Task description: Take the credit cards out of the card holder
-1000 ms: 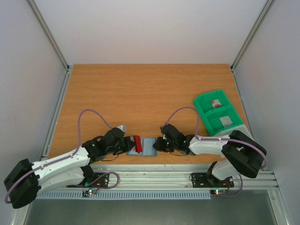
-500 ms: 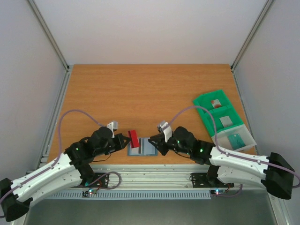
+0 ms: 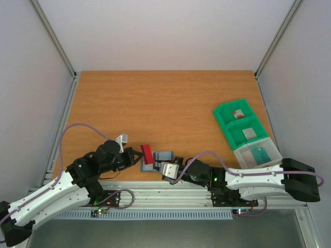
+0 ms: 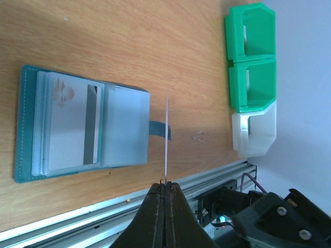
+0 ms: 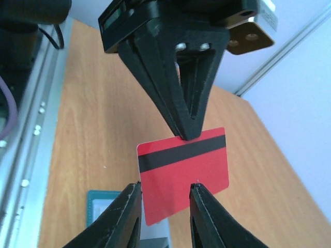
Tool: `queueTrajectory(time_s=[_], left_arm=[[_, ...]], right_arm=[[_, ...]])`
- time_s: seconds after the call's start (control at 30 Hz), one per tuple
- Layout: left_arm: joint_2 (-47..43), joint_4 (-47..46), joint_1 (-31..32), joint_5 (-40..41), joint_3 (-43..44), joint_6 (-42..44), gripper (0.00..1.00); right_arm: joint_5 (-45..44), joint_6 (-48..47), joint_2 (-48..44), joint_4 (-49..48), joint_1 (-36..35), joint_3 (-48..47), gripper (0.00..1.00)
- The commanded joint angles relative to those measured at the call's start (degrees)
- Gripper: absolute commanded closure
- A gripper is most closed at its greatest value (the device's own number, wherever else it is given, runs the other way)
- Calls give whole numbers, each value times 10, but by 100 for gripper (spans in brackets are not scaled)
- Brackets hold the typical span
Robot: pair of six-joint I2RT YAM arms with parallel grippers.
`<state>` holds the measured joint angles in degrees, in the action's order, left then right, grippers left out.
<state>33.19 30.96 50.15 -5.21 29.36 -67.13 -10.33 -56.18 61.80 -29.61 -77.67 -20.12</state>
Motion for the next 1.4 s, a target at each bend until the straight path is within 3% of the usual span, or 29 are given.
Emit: queueTrajectory(time_s=[0.0, 0.13, 0.63, 0.7, 0.87, 0.97, 1.03, 1.2, 1.3, 1.37], left_arm=[[-4, -31, -2, -33, 18, -25, 100], [-9, -32, -2, -35, 17, -33, 99], [-18, -58, -2, -43, -7, -64, 100], [-20, -55, -2, -44, -7, -65, 100], [-29, -53, -2, -38, -12, -72, 100], [-35, -56, -2, -36, -14, -74, 99], [-40, -60, -2, -33, -13, -72, 83], [-55, -19, -2, -4, 6, -40, 29], [-51, 50, -3, 34, 51, -11, 12], [-48, 80, -3, 44, 76, 30, 3]], right_arm=[[-102, -191, 77, -176, -26, 8, 72], [-117, -233, 131, -244, -39, 11, 60], [-155, -270, 198, -327, -47, 20, 60], [-159, -270, 198, -331, -47, 21, 65], [-171, -270, 198, -353, -47, 27, 92], [-183, -253, 190, -336, -51, 27, 99], [-200, -233, 184, -324, -58, 27, 99], [-316, -187, 180, -327, -124, 18, 99], [-441, -135, 168, -265, -160, -19, 99], [-458, -94, 140, -172, -176, -36, 99]])
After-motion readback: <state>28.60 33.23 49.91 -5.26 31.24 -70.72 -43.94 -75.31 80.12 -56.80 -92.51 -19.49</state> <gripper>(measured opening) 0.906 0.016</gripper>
